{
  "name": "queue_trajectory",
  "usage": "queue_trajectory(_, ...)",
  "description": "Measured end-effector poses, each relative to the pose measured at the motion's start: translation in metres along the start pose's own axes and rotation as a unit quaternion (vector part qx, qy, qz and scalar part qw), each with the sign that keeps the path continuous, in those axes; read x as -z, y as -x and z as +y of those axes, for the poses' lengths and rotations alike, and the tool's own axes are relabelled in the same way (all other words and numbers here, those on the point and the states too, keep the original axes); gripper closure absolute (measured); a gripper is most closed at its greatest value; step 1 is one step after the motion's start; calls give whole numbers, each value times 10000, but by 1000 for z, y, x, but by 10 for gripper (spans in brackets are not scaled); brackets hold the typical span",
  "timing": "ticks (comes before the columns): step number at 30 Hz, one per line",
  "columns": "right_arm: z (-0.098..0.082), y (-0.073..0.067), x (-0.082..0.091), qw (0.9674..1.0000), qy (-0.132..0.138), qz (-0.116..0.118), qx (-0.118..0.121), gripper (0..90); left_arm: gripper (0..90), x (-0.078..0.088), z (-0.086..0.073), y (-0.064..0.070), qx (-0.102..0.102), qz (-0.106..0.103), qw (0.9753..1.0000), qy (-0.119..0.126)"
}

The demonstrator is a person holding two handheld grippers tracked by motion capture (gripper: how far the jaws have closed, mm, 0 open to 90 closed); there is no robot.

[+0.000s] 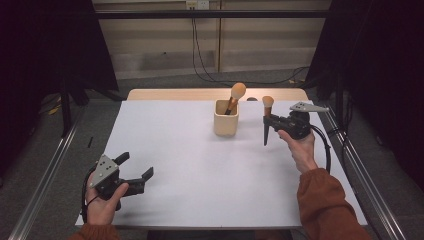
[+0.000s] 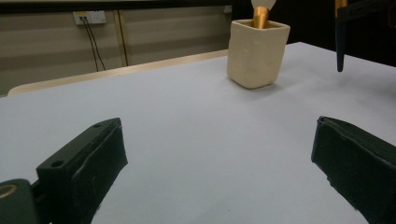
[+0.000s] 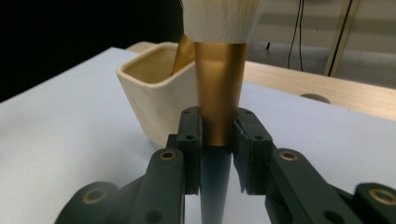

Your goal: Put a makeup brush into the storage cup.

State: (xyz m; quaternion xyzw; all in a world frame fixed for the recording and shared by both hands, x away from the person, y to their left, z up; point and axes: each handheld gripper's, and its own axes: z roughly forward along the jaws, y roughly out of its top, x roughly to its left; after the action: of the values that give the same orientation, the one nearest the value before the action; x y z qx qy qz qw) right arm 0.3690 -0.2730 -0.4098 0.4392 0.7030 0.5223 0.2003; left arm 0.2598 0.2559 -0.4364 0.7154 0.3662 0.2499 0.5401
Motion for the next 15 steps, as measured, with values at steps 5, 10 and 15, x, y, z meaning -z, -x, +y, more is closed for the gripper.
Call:
queue_trajectory(5, 7, -4, 3, 9999, 129, 81, 31, 744, 28, 0, 0, 1, 2, 2, 10000, 12)
queue_trajectory(10, 14, -7, 4, 9995, 233, 205, 22, 744, 28, -1, 0, 1, -45, -13, 10000, -23)
queue_trajectory(15, 23, -12, 4, 9990, 323, 282, 84, 744, 28, -1, 0, 1, -12, 15, 10000, -17)
